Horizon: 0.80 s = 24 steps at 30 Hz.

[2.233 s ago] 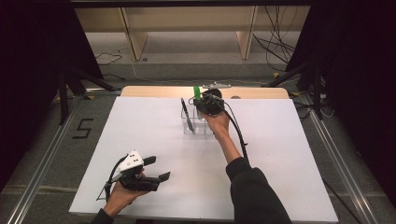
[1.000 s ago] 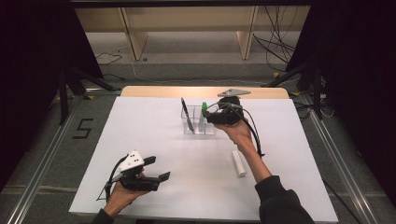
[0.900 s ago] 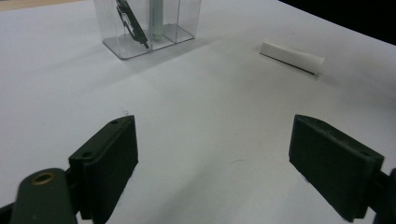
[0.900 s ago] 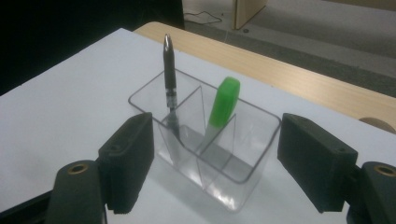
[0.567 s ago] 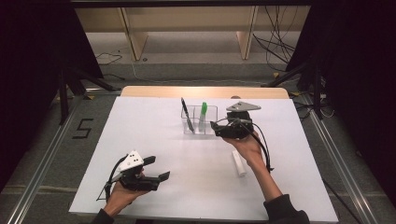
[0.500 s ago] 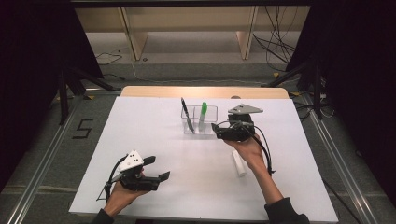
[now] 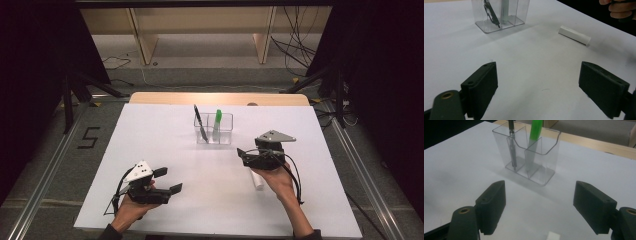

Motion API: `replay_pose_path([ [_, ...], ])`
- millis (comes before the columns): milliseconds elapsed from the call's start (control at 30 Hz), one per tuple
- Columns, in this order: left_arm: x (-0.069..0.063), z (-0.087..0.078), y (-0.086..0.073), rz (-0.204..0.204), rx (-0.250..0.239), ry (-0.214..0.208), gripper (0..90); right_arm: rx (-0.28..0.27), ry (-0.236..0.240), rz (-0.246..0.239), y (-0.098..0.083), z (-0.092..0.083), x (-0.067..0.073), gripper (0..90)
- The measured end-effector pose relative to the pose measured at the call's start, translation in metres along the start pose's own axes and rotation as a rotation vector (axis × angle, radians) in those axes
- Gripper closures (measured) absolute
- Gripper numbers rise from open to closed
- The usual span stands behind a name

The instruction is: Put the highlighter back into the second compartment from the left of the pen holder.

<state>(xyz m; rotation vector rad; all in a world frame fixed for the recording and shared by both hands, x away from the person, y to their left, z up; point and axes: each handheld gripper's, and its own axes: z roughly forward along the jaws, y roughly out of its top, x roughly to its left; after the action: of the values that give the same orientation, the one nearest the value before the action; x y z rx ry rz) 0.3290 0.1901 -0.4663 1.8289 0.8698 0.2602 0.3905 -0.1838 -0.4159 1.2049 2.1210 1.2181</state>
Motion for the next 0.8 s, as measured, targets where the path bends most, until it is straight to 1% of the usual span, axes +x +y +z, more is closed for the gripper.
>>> replay_pose_path([
  [67,0.0,0.0,0.0,-0.001,-0.001,-0.001,15.0,0.008,-0.007,0.002,-0.002,-0.002,-0.001,26.9],
  [267,0.002,-0.001,0.0,-0.001,-0.009,0.002,15.0,0.025,0.006,0.026,-0.008,-0.004,-0.002,26.9],
  [400,0.002,-0.001,0.001,0.002,-0.008,0.008,15.0,0.047,0.006,0.031,-0.011,-0.003,-0.002,26.9],
  [567,0.002,0.0,0.002,0.0,-0.016,0.008,15.0,0.065,0.031,0.051,-0.017,-0.004,-0.003,26.9],
  [733,0.001,0.002,0.002,0.005,-0.01,0.005,15.0,0.077,0.022,0.057,-0.021,-0.007,-0.003,27.0],
  [800,0.002,0.002,0.002,0.002,-0.01,0.008,15.0,0.081,0.027,0.059,-0.022,-0.006,-0.004,27.1],
])
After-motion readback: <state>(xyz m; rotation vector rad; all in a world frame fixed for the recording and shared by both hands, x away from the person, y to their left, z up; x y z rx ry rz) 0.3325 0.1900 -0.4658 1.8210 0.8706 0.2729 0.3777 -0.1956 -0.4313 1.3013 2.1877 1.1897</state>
